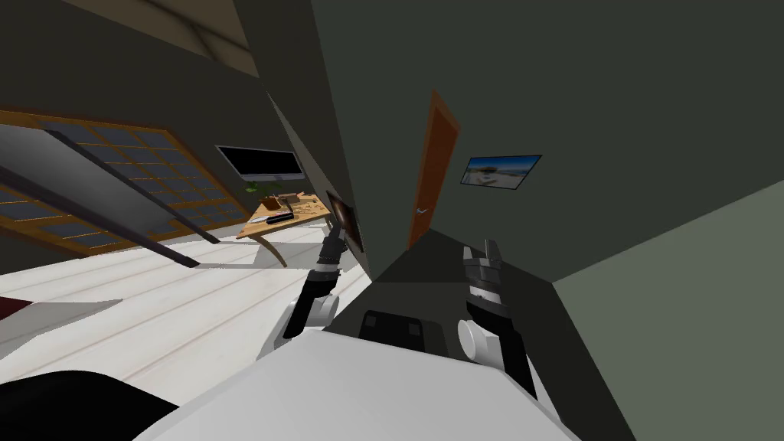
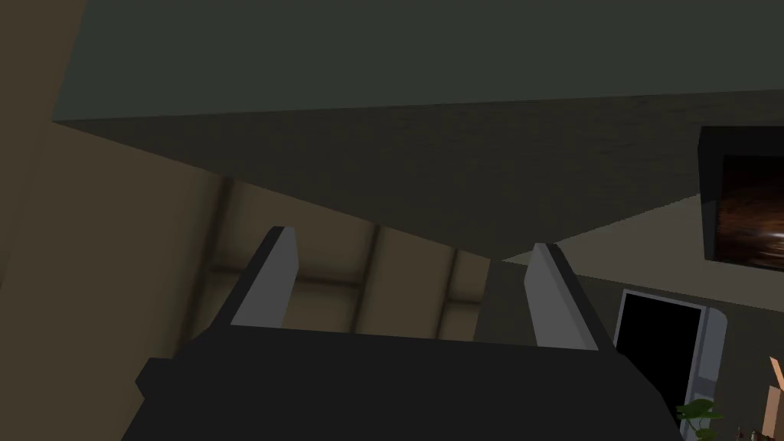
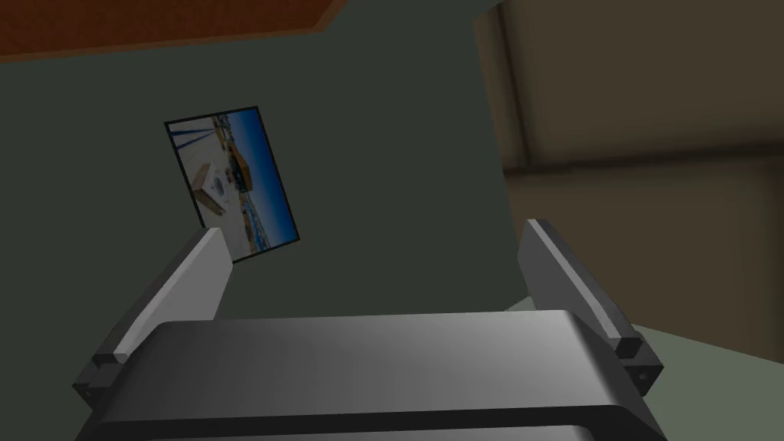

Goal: Pull the door open

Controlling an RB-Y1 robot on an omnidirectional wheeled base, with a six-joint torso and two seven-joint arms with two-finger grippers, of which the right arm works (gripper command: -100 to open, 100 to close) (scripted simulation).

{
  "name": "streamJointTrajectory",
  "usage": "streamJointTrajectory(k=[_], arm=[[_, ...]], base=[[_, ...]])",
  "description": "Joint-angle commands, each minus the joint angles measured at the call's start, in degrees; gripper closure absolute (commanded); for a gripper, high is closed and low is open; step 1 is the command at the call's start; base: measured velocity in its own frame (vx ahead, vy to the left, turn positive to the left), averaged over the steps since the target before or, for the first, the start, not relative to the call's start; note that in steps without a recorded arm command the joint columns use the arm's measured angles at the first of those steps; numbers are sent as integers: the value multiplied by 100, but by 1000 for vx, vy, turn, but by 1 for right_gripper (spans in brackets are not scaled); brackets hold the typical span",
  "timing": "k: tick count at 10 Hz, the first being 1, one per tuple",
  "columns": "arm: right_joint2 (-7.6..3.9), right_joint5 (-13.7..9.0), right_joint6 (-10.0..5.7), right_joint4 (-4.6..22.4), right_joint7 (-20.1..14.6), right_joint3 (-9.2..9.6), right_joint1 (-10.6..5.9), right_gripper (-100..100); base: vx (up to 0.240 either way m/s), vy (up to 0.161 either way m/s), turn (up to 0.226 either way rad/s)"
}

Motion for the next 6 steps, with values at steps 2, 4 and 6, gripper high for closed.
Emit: streamJointTrajectory(k=[2,4,6], arm=[[-89,-57,-70,278,-7,27,-118,-100],[-166,-114,-140,554,-15,54,-235,-100],[-219,-160,-195,773,-21,75,-328,-100]], base=[[77,-127,142],[147,-76,155],[128,-94,134]])
